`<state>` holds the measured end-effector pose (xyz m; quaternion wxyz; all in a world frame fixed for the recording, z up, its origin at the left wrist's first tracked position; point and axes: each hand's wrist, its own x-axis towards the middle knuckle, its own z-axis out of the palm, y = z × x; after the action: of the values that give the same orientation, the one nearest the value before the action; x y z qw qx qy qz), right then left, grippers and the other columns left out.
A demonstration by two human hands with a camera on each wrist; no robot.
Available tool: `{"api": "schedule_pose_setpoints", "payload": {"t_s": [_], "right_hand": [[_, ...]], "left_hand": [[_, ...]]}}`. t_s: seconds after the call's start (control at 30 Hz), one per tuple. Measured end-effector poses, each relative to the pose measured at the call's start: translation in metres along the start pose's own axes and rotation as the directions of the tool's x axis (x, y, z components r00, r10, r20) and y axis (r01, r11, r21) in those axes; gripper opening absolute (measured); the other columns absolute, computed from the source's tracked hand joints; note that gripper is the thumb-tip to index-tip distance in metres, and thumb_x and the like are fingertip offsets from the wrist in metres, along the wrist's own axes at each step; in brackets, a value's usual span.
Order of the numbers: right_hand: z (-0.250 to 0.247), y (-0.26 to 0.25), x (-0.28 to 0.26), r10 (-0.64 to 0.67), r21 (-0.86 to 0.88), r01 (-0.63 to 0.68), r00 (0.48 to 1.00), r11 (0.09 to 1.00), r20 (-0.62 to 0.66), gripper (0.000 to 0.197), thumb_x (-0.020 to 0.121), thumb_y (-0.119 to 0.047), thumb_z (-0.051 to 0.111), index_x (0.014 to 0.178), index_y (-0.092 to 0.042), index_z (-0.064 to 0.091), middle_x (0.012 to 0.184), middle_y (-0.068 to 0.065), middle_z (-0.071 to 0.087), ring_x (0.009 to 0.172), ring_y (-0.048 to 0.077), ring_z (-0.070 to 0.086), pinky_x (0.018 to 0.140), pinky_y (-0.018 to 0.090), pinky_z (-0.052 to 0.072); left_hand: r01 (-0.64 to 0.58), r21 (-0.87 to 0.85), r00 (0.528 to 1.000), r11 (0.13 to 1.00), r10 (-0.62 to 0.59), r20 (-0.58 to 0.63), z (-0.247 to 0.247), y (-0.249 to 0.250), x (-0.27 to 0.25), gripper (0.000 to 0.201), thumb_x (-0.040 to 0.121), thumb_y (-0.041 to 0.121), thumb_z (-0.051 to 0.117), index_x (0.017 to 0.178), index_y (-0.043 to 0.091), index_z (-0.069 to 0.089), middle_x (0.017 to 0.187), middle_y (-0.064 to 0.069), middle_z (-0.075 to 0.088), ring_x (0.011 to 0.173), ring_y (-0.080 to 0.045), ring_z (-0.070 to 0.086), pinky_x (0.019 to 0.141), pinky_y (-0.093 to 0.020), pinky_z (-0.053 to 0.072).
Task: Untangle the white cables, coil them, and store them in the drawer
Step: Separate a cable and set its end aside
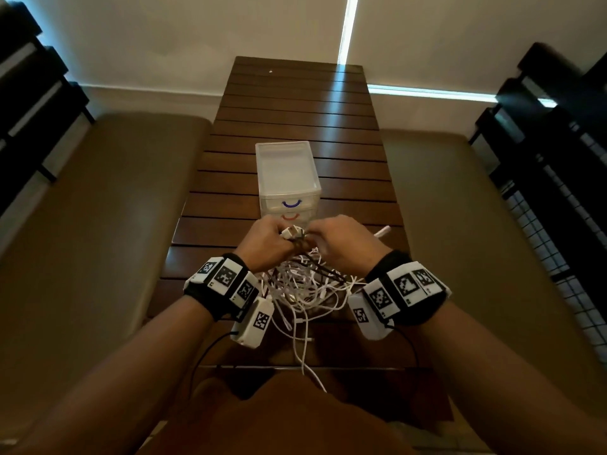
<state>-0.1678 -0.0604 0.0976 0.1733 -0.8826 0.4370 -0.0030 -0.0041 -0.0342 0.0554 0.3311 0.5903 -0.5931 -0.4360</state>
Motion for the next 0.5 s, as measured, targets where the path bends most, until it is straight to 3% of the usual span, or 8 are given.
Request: {"api": "schedule_pose_setpoints", "payload": {"t_s": [0.07,0.13,0.2,0.27,0.33,0.4,0.5], "right_hand": [[-0.001,0.003,0.000,0.042,-0.020,-0.044,0.995,0.999,-0.093,0.021,0.100,-0.031,0.045,0.104,-0.023,0.064,0.090,0.001,0.064,0.085,0.022,0.060,0.074,0.032,0.041],[-0.008,0.006,0.001,0.062,0.098,-0.040,0.970,0.994,-0.237,0.019,0.099,-0.026,0.047,0.098,-0.023,0.065,0.081,-0.009,0.057,0.074,0.014,0.053,0.068,0.027,0.037],[-0.026,0.013,0.003,0.116,0.305,0.021,0.898,0.952,-0.424,0.019,0.097,-0.017,0.050,0.090,-0.019,0.068,0.071,-0.017,0.055,0.064,0.005,0.050,0.062,0.024,0.035],[-0.049,0.022,0.001,0.171,0.390,0.041,0.853,0.920,-0.493,0.018,0.095,-0.018,0.053,0.088,-0.019,0.070,0.061,-0.018,0.052,0.057,-0.001,0.046,0.057,0.020,0.033],[-0.062,0.034,-0.005,0.223,0.408,-0.051,0.895,0.912,-0.386,0.019,0.096,-0.022,0.054,0.088,-0.019,0.071,0.060,-0.013,0.054,0.056,0.002,0.047,0.056,0.024,0.036],[-0.055,0.049,-0.016,0.299,0.386,-0.201,0.930,0.900,-0.213,0.020,0.097,-0.024,0.053,0.092,-0.018,0.071,0.066,-0.007,0.060,0.059,0.011,0.052,0.058,0.027,0.038],[-0.018,0.081,-0.039,0.458,0.254,-0.433,0.888,0.865,-0.045,0.022,0.098,-0.021,0.050,0.091,-0.014,0.070,0.085,0.007,0.067,0.080,0.022,0.062,0.068,0.029,0.041]], "left_hand": [[0.013,-0.061,1.000,0.998,-0.013,-0.007,-0.001,-0.005,-0.001,0.008,0.078,0.020,0.078,0.071,0.021,0.074,0.077,-0.004,0.074,0.077,-0.019,0.070,0.072,-0.034,0.056],[0.073,-0.013,0.997,0.997,-0.073,-0.005,-0.002,-0.014,-0.001,0.011,0.078,0.025,0.077,0.075,0.015,0.074,0.075,-0.002,0.072,0.071,-0.014,0.066,0.066,-0.031,0.052],[0.142,0.090,0.989,0.986,-0.144,0.016,0.000,-0.026,-0.006,0.017,0.079,0.029,0.077,0.072,0.014,0.073,0.068,0.005,0.067,0.063,-0.005,0.059,0.061,-0.027,0.045],[0.174,0.069,0.984,0.982,-0.176,0.020,0.003,-0.036,-0.015,0.018,0.083,0.028,0.073,0.067,0.019,0.070,0.057,0.011,0.062,0.053,0.003,0.053,0.059,-0.024,0.040],[0.181,-0.044,0.983,0.982,-0.182,-0.015,0.003,-0.037,-0.018,0.013,0.086,0.021,0.070,0.073,0.020,0.070,0.055,0.016,0.063,0.052,0.008,0.055,0.059,-0.022,0.040],[0.139,-0.107,0.987,0.985,-0.147,-0.072,-0.001,-0.029,-0.013,0.006,0.087,0.020,0.069,0.082,0.021,0.073,0.069,0.014,0.069,0.064,0.006,0.060,0.067,-0.023,0.045],[0.080,-0.224,0.995,0.971,-0.092,-0.042,-0.003,-0.002,-0.003,0.014,0.091,0.025,0.062,0.088,0.016,0.073,0.077,0.004,0.070,0.064,-0.006,0.061,0.061,-0.024,0.047]]}}
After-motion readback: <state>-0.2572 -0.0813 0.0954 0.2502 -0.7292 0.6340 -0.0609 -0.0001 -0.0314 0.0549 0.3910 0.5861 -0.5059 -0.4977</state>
